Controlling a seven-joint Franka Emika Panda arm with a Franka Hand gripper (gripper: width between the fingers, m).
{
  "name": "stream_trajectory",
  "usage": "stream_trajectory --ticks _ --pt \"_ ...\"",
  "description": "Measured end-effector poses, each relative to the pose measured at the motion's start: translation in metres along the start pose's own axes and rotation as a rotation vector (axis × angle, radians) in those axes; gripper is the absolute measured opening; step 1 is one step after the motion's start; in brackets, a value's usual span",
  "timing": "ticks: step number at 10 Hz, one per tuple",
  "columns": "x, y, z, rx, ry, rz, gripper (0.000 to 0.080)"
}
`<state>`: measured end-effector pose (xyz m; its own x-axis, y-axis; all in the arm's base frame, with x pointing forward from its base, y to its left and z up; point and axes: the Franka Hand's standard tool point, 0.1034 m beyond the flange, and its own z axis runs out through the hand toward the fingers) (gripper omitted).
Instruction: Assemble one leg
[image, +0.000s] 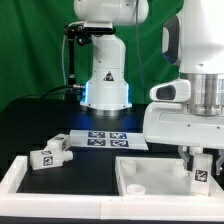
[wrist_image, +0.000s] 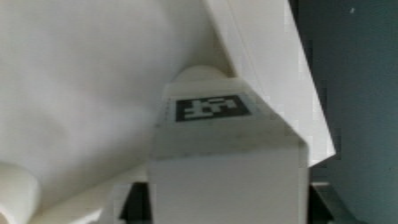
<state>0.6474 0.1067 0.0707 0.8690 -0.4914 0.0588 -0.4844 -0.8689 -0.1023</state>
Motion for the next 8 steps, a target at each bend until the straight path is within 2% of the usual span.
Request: stream_trajectory --ticks 2,4,7,8 --pt "0.0013 0.0027 0.0001 -0.003 -0.001 0.214 0.0287" --pt "-0.001 0.0045 0.0003 -0.021 -0.004 0.578 0.0287" --pt "-0.0016 0.0097 0.0 -0.026 -0.005 1.172 0.0288" --pt "-0.0023 0.0104 0.0001 -0.023 -0.003 1.194 0.0288"
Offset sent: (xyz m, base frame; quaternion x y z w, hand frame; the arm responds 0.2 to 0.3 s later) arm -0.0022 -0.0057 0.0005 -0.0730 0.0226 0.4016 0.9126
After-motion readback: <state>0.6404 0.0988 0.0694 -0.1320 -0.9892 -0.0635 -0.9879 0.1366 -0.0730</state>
